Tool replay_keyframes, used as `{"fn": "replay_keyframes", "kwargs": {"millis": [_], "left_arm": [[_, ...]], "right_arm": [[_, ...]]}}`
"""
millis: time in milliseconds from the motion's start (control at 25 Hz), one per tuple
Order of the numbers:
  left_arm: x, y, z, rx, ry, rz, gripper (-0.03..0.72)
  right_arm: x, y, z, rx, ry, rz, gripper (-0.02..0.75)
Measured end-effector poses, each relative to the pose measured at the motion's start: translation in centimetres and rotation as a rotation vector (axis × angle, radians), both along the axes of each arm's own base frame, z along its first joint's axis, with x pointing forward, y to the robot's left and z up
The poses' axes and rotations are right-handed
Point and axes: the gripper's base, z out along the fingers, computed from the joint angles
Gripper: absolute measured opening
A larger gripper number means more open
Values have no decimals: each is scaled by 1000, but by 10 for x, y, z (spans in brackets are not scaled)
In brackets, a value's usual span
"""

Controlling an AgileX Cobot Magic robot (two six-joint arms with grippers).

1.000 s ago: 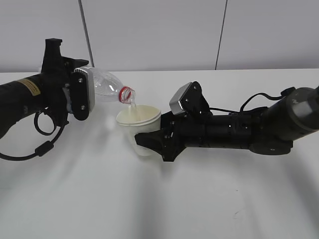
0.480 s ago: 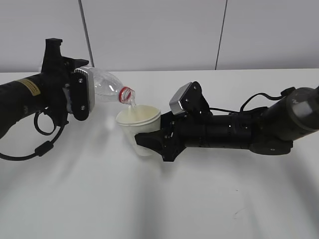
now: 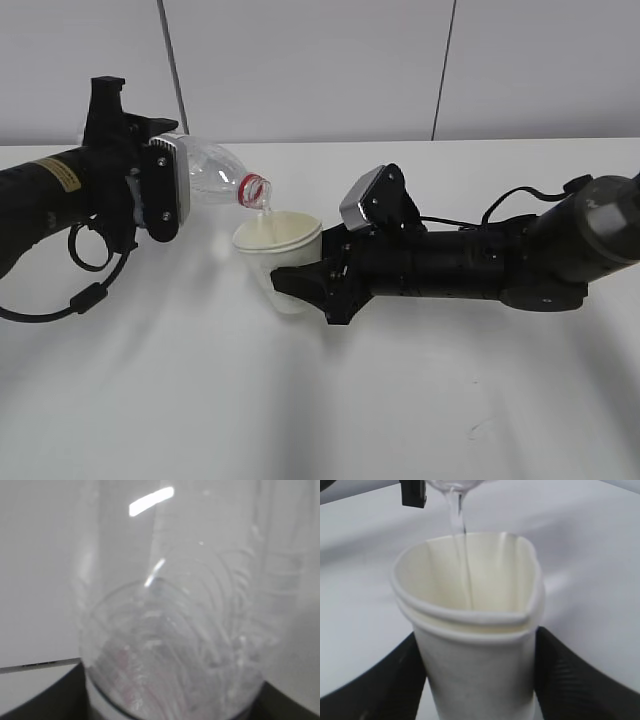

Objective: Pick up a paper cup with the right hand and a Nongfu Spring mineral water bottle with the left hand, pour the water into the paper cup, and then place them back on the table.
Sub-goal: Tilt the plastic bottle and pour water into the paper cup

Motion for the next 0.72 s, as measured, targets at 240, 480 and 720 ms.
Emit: {"fn": "replay_keyframes", "kwargs": {"millis": [240, 480, 720], "left_arm": [[0, 0, 0, 1, 0, 0, 397], [0, 0, 0, 1, -1, 2, 397], [0, 0, 0, 1, -1, 2, 397]], "right_arm": [[0, 0, 0, 0, 0, 1, 472], [0, 0, 0, 0, 0, 1, 468], [0, 0, 0, -1, 0, 2, 423]]}}
